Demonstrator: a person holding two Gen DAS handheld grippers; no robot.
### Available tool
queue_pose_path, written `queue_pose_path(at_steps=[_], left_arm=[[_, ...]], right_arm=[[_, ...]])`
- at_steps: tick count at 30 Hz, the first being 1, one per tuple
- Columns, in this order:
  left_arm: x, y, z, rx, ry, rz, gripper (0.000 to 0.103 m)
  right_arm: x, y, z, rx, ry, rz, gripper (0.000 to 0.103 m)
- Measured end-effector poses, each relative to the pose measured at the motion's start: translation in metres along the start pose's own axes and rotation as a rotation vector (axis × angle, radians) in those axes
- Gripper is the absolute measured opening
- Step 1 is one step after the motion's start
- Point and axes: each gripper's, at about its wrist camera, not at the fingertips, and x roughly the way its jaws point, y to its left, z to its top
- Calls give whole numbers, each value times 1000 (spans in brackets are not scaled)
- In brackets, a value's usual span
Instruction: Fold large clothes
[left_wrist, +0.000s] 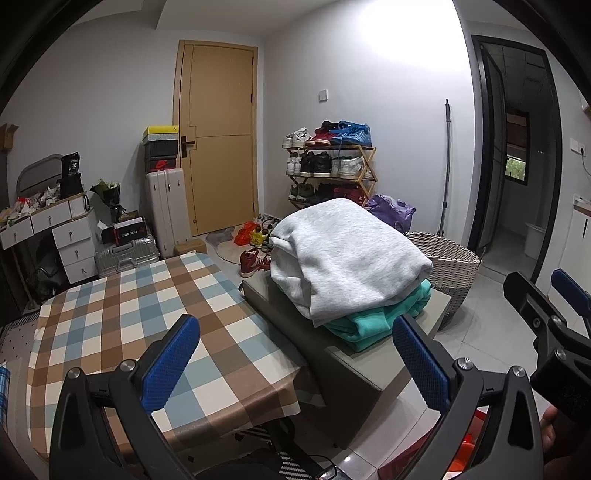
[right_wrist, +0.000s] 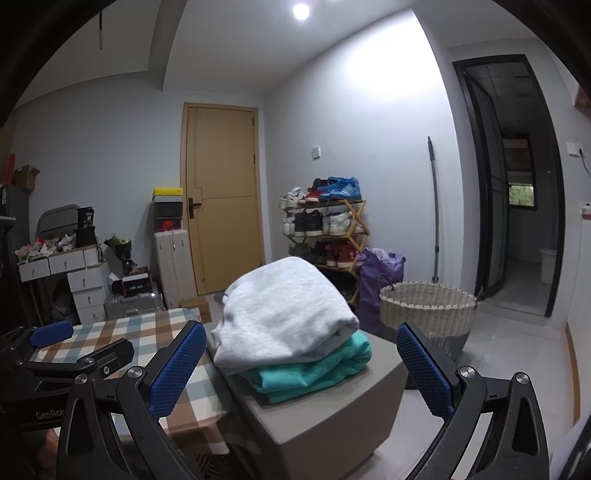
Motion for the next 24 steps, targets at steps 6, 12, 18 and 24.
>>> queue_pose_path(at_steps=[6,12,18,24], left_arm=[[-3,-4,0,16,-27,36,102],[0,-6,-3,15,-21,13,102],[0,-9,-4,25,-18,5,102],[0,-11,-4,32,-20,8,102]], right_arm=[[1,-3,-1,7,-2,0,103],[4,-6,-2,9,5,1,103],[2,-9,0,16,-4,-4,103],[4,-13,0,29,-5,-5,103]])
